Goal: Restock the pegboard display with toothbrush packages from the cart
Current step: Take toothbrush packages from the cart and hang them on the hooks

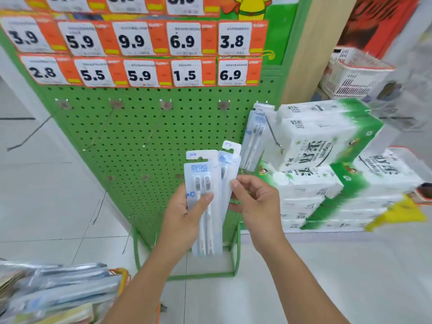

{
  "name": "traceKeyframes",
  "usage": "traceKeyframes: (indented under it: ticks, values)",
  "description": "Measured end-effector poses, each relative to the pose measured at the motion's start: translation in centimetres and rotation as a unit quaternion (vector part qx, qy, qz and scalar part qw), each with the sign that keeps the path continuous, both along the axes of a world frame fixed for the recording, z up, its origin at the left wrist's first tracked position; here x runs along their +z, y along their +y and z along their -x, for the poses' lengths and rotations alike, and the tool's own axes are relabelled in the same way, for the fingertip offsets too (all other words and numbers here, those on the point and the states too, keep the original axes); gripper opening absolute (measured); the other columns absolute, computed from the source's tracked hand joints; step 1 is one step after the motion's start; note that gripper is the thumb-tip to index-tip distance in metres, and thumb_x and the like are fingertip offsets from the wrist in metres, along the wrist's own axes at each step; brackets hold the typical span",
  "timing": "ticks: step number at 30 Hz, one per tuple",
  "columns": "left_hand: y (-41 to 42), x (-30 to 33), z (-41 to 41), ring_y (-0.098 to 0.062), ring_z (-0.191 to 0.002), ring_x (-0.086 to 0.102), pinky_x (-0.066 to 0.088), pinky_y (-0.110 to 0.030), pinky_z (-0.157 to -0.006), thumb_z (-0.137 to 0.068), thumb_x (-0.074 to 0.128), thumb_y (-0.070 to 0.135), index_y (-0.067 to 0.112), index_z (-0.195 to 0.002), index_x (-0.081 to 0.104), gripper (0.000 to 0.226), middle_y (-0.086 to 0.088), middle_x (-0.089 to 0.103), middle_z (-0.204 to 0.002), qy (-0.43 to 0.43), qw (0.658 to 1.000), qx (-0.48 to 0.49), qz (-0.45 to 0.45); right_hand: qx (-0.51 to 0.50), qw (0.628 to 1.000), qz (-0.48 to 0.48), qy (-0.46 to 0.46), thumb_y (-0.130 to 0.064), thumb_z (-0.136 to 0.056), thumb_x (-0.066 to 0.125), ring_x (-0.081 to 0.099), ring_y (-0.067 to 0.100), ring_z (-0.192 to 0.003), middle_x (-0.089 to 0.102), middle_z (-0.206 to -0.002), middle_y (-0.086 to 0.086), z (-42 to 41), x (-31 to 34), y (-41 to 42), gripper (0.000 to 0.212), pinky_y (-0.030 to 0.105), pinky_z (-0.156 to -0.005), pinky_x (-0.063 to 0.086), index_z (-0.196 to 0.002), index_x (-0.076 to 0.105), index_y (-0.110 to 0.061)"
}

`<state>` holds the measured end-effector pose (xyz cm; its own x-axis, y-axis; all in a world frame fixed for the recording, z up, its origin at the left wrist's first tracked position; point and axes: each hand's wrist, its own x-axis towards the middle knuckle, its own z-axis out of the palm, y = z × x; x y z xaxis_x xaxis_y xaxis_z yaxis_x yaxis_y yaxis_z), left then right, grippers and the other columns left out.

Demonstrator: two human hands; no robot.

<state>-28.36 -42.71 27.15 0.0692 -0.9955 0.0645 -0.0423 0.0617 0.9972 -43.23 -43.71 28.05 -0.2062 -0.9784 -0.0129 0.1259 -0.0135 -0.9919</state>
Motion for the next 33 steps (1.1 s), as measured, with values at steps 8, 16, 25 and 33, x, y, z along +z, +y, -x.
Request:
traceKeyframes:
  ticks: [8, 16, 25, 33]
  values:
    - [0.3, 0.3, 5.1, -0.013, -0.098, 0.072, 0.057, -0.029, -0.085, -0.09, 0.07, 0.006, 0.02, -0.118, 0.064, 0.032, 0.003, 0.076, -0.108, 0.062, 0.998, 0.011, -0.02, 0.055, 0.997, 0.022, 0.05, -0.02, -0.084, 0.081, 0.069, 0.005, -0.098, 0.072, -0.112, -0.014, 2.9, 0.1, 1.7, 0.041, 0.021, -0.082, 0.056, -0.118, 0.062, -0.03]
    - [0.9, 0.2, 3.4, -0.014, -0.096, 0.073, 0.058, -0.027, -0.082, -0.081, 0.077, 0.015, 0.019, -0.116, 0.067, 0.037, 0.003, 0.076, -0.108, 0.048, 0.998, 0.02, -0.031, 0.11, 0.993, 0.039, 0.007, -0.005, -0.087, 0.075, 0.076, 0.019, -0.09, 0.079, -0.098, 0.0, 1.9, 0.3, 1.7, 0.017, 0.03, -0.079, 0.059, -0.103, 0.073, -0.011]
    - [0.2, -0.2, 0.7, -0.02, -0.087, 0.071, 0.06, -0.035, -0.079, -0.077, 0.072, 0.017, 0.017, -0.102, 0.076, 0.025, -0.009, 0.075, -0.106, 0.262, 0.95, -0.109, -0.132, 0.173, 0.965, -0.006, -0.197, -0.014, -0.092, 0.068, 0.073, 0.029, -0.092, 0.074, -0.11, 0.019, 3.3, 0.8, 1.5, 0.027, 0.044, -0.078, 0.06, -0.115, 0.059, -0.004]
    - [-1.2, 0.3, 4.6, -0.01, -0.087, 0.063, 0.051, -0.028, -0.088, -0.095, 0.062, 0.016, 0.015, -0.098, 0.069, 0.007, 0.002, 0.073, -0.093, 0.116, 0.993, 0.031, -0.004, 0.041, 0.994, 0.066, -0.076, -0.012, -0.088, 0.065, 0.07, 0.023, -0.104, 0.075, -0.113, 0.009, 9.2, 1.1, 0.5, 0.028, 0.048, -0.099, 0.053, -0.116, 0.065, -0.012]
